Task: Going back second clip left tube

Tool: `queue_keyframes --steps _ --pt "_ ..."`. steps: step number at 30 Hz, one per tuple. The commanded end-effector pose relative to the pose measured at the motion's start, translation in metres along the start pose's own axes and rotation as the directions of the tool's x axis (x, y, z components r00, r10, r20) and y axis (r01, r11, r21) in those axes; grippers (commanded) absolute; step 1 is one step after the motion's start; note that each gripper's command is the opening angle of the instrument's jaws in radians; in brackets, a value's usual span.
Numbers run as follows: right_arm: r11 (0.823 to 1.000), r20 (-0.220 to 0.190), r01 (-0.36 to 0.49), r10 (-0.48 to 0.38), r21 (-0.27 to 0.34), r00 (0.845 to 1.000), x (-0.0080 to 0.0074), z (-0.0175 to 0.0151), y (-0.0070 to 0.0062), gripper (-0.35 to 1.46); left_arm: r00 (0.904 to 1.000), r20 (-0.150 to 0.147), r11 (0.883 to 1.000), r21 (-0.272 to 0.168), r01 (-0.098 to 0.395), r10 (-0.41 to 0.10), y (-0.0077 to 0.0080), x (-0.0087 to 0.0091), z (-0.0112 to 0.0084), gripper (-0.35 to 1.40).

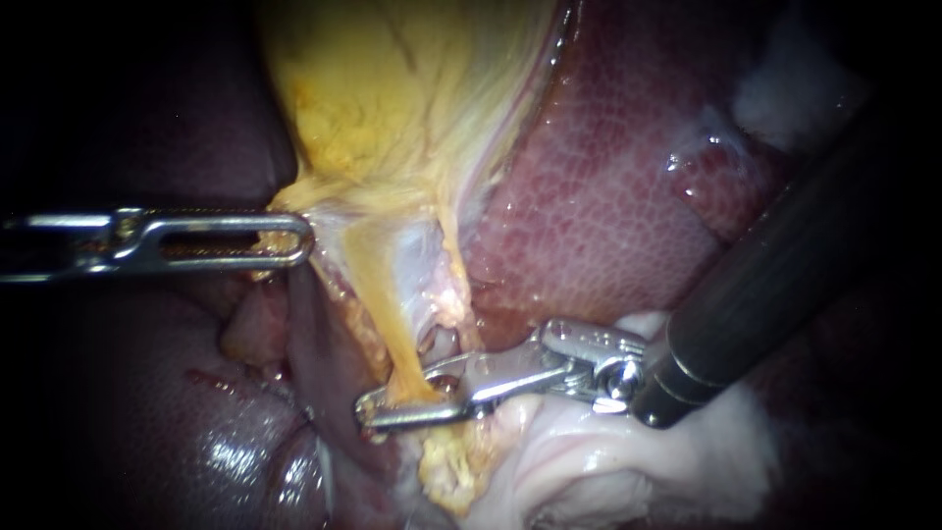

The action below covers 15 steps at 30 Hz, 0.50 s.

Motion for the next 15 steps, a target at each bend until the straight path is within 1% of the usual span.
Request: queue_keyframes --steps 1,4,5,6,7,9,11,13,15 --pt "1.000 0.001 0.000 0.000 0.003 1.000 0.0000 0.0000 0.0000 -0.35 1.0000 0.000 1.000 0.001 0.000 0.000 0.0000 0.0000 0.0000 -0.35" --pt "1.000 0.003 0.000 0.000 0.009 1.000 0.0001 0.0001 -0.0002 -0.35 1.0000 0.000 1.000 0.001 0.000 0.000 0.0000 0.0001 -0.0001 -0.35" --pt "1.000 0.003 0.000 0.000 0.009 1.000 0.0002 0.0002 -0.0002 -0.18 1.0000 0.000 1.000 0.001 0.000 0.000 0.0000 0.0001 -0.0001 -0.35" --pt "1.000 -0.002 -0.001 0.001 -0.005 1.000 0.0003 0.0003 -0.0002 0.10 1.0000 0.000 1.000 0.001 0.000 0.000 0.0000 0.0001 -0.0002 -0.35" --pt "1.000 -0.008 -0.001 0.001 -0.024 1.000 0.0005 0.0004 -0.0002 0.31 1.0000 -0.001 1.000 0.001 0.000 0.000 0.0000 0.0000 -0.0002 -0.35" --pt "0.998 -0.018 -0.005 0.004 -0.061 1.000 0.0010 0.0006 0.0002 0.48 1.0000 -0.001 1.000 0.001 0.000 0.000 -0.0001 0.0000 -0.0003 -0.35" --pt "0.996 -0.027 0.008 -0.010 -0.091 1.000 0.0015 0.0006 0.0007 0.55 1.0000 0.000 1.000 0.001 0.000 0.000 -0.0002 0.0000 -0.0003 -0.35" --pt "0.989 -0.040 0.024 -0.030 -0.143 0.999 0.0020 0.0005 0.0014 0.60 1.0000 0.000 1.000 0.000 0.000 0.000 -0.0002 0.0000 -0.0003 -0.35" --pt "0.986 -0.046 0.024 -0.032 -0.162 0.998 0.0022 0.0003 0.0019 0.60 1.0000 0.000 1.000 0.000 0.001 -0.001 -0.0003 0.0000 -0.0003 -0.35"
